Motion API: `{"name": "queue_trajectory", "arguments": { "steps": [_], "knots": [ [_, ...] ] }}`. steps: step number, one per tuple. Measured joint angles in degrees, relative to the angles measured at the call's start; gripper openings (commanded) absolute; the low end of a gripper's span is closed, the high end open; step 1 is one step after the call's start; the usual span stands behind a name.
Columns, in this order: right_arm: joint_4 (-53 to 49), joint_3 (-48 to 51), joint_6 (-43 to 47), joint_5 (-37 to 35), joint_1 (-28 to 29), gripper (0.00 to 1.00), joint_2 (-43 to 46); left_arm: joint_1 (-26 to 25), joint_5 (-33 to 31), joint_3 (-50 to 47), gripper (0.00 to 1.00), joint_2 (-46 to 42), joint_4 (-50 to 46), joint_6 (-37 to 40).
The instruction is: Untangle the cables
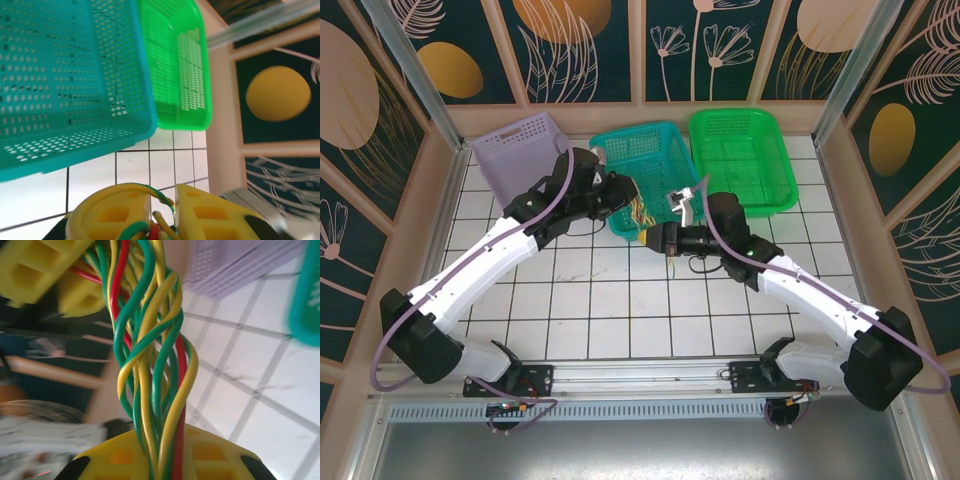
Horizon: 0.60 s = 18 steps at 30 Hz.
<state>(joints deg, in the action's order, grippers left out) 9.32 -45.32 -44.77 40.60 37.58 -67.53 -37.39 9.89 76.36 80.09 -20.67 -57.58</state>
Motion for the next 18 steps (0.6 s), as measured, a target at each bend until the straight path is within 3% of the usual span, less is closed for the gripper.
{"name": "queue_trajectory", "arguments": {
  "steps": [4,8,10,13,16,18],
  "knots": [
    [9.5,2.4,-14.7,11.2,-1.6,0.0,-0.2,2.6,7.9,-5.7,0.0,-2.8,6.1,7.1],
    [14.1,3.1,-23.0,16.4,-2.8,0.0,-0.2,3.4,11.5,-9.2,0.0,-5.2,11.7,12.9],
    [8.0,0.9,-19.1,16.9,-3.1,0.28,-0.5,3.4,12.0,-9.8,0.0,-5.7,12.6,14.0],
    [-12.6,-9.2,-6.3,10.6,-3.5,0.58,-2.3,5.1,8.6,-8.6,0.0,-4.2,12.2,13.7],
    [-26.2,-17.5,4.4,-0.6,-3.7,0.72,-1.9,8.4,2.6,-5.2,0.0,-1.2,8.8,10.7],
    [-30.6,-20.3,9.8,-7.8,-3.6,0.76,-0.1,8.9,0.1,-3.6,0.0,0.4,5.6,8.5]
  ]
}}
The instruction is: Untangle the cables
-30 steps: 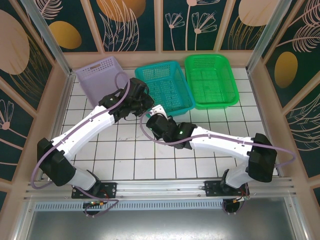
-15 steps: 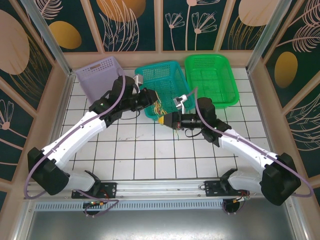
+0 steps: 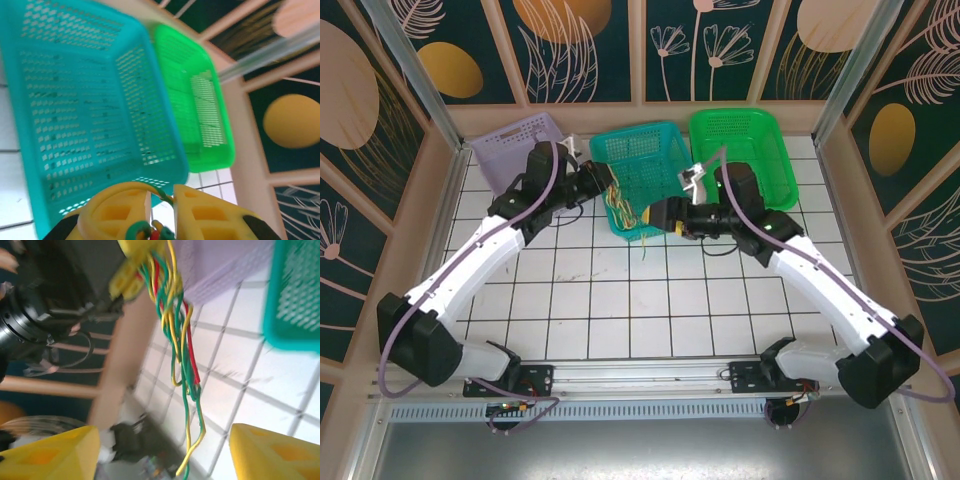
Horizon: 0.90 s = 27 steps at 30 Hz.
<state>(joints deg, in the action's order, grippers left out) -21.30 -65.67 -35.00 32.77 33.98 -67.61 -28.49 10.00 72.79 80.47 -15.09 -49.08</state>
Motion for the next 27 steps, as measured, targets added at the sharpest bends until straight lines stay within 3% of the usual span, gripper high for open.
{"name": "queue_trajectory", "arguments": {
  "steps": [3,5,10,14,22,27],
  "knots": [
    [-3.7,-2.7,7.2,-11.3,1.6,0.8,3.9,-0.5,-2.0,2.8,0.0,2.1,-6.8,-3.1],
    [-4.9,-4.6,12.2,-19.3,6.0,0.8,5.0,-0.7,-2.7,5.6,0.0,3.8,-11.6,-4.8],
    [-3.9,-7.6,24.1,-41.5,24.4,0.84,-0.3,-0.8,-3.0,12.2,0.0,7.7,-20.2,-7.9],
    [-0.9,-6.7,32.4,-57.2,33.9,0.87,-8.7,-0.8,-2.8,16.1,0.0,9.6,-24.1,-8.9],
    [6.2,-4.3,44.3,-78.5,35.8,0.85,-18.4,-0.1,-3.7,18.0,0.0,10.5,-26.5,-9.1],
    [8.2,-6.4,47.8,-85.8,35.3,0.79,-24.2,-0.1,-4.1,18.0,0.0,10.5,-26.7,-9.1]
  ]
}}
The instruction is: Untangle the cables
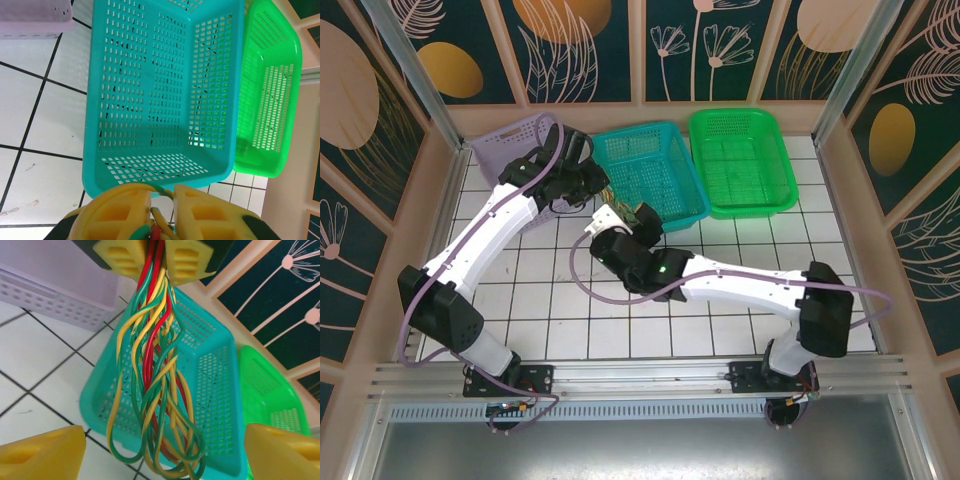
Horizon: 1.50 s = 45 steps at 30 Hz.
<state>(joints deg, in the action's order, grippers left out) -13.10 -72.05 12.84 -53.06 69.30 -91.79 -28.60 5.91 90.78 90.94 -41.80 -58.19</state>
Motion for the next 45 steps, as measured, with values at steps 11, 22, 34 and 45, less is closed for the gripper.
{"name": "queue_trajectory", "arguments": {
  "steps": [11,22,34,45],
  "knots": [
    [-5.3,-5.0,-3.5,4.3,-5.2,0.0,-3.9,0.0,0.9,0.4,0.0,0.0,1.4,-0.5],
    [-2.6,3.5,-26.9,75.3,-32.0,0.0,13.7,-0.5,5.6,3.8,0.0,0.3,4.1,7.0],
    [-5.0,8.1,-36.3,88.5,-36.7,0.57,18.5,0.1,13.0,6.7,0.0,3.1,1.8,13.4],
    [-11.9,-4.5,-23.6,56.0,-23.5,0.77,15.6,2.0,13.0,8.3,0.0,5.0,0.0,11.4]
  ]
}}
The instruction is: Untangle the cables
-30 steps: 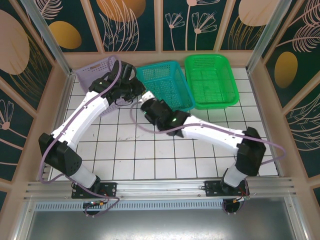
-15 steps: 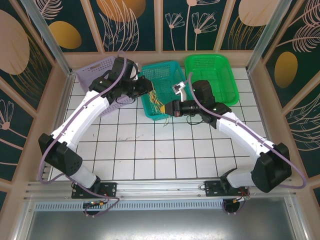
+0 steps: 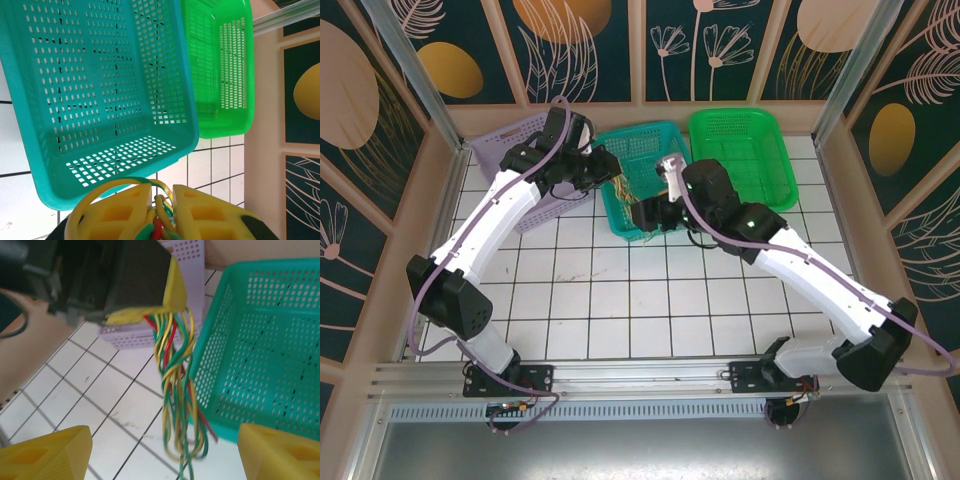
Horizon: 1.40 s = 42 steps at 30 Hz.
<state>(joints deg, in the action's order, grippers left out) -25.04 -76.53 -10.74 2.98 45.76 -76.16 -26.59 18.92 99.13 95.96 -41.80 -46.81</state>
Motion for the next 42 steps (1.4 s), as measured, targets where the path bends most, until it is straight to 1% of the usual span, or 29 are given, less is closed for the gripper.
{"name": "queue_trajectory", "arguments": {
  "steps": [4,5,6,7,10,11,14,16,20,22,25,27,29,30,31,32,33,34,35,36,39,42],
  "knots": [
    [0.9,-1.3,1.5,-0.4,0.0,0.77,-7.1,0.0,0.3,0.3,0.0,0.1,0.0,-0.2],
    [0.9,-1.6,1.8,-0.5,0.0,0.74,-9.2,0.0,0.4,0.5,0.0,0.1,-0.1,-0.2],
    [0.8,-1.7,1.9,-0.5,0.0,0.69,-11.0,0.0,0.6,0.6,0.0,0.1,-0.1,-0.3],
    [0.8,-1.9,2.2,-0.4,0.0,0.62,-12.2,0.0,0.7,0.7,0.0,0.1,-0.1,-0.4],
    [0.7,-2.8,2.4,0.7,-0.1,0.16,-14.8,0.0,0.8,0.7,0.0,0.1,-0.1,-0.4],
    [0.8,-3.3,2.2,2.1,-0.4,0.0,-15.1,0.0,0.8,0.7,0.0,0.1,0.0,-0.3],
    [1.1,-3.5,-0.7,8.8,-1.9,0.0,-14.8,0.1,0.9,1.2,0.0,0.1,0.1,0.3],
    [4.0,-1.5,-3.5,16.2,-4.5,0.0,-13.6,0.0,1.3,2.0,0.0,0.1,0.5,1.6],
    [16.0,9.0,-14.4,35.3,-11.1,0.0,-7.4,-1.4,5.5,1.9,0.0,-0.1,4.0,7.0],
    [22.7,14.1,-21.6,42.6,-13.0,0.0,-4.3,-2.3,8.2,-0.2,0.0,-1.3,7.4,10.2],
    [29.4,18.7,-31.3,50.7,-13.6,0.0,-1.1,-2.6,12.3,-9.0,0.0,-6.8,16.2,15.1],
    [31.6,19.6,-36.3,55.3,-13.5,0.0,-0.3,-2.6,13.9,-17.7,0.0,-12.5,25.3,17.8],
    [32.6,19.6,-39.2,58.8,-13.4,0.0,0.1,-2.4,14.8,-24.3,0.0,-16.9,33.0,19.5],
    [32.6,19.6,-39.6,59.7,-13.4,0.0,0.3,-2.4,15.4,-26.1,0.0,-18.1,35.6,19.8],
    [31.9,19.3,-39.5,60.1,-13.6,0.0,0.7,-2.4,16.0,-27.1,0.0,-18.7,37.8,20.2],
    [29.7,18.2,-38.4,59.9,-14.0,0.0,0.8,-2.4,16.3,-27.2,0.11,-18.5,39.1,20.2],
    [26.8,16.7,-36.6,59.1,-14.4,0.0,0.8,-2.4,16.4,-26.8,0.36,-17.8,39.9,19.7],
    [22.5,14.5,-34.3,57.4,-14.9,0.0,0.8,-2.4,16.1,-25.4,0.57,-16.6,39.8,19.1],
    [18.9,12.7,-32.5,55.5,-15.4,0.0,0.8,-2.3,14.6,-22.7,0.62,-14.7,38.9,18.0],
    [16.2,11.4,-30.9,53.3,-16.0,0.0,1.0,-1.8,13.5,-20.3,0.64,-13.1,37.7,16.6],
    [8.3,7.9,-24.5,42.1,-17.3,0.0,1.4,0.5,9.1,-11.5,0.68,-8.5,31.0,10.4],
    [3.5,7.1,-17.2,28.4,-15.4,0.0,1.6,1.6,4.0,-7.6,0.72,-7.9,22.6,3.1]
  ]
}}
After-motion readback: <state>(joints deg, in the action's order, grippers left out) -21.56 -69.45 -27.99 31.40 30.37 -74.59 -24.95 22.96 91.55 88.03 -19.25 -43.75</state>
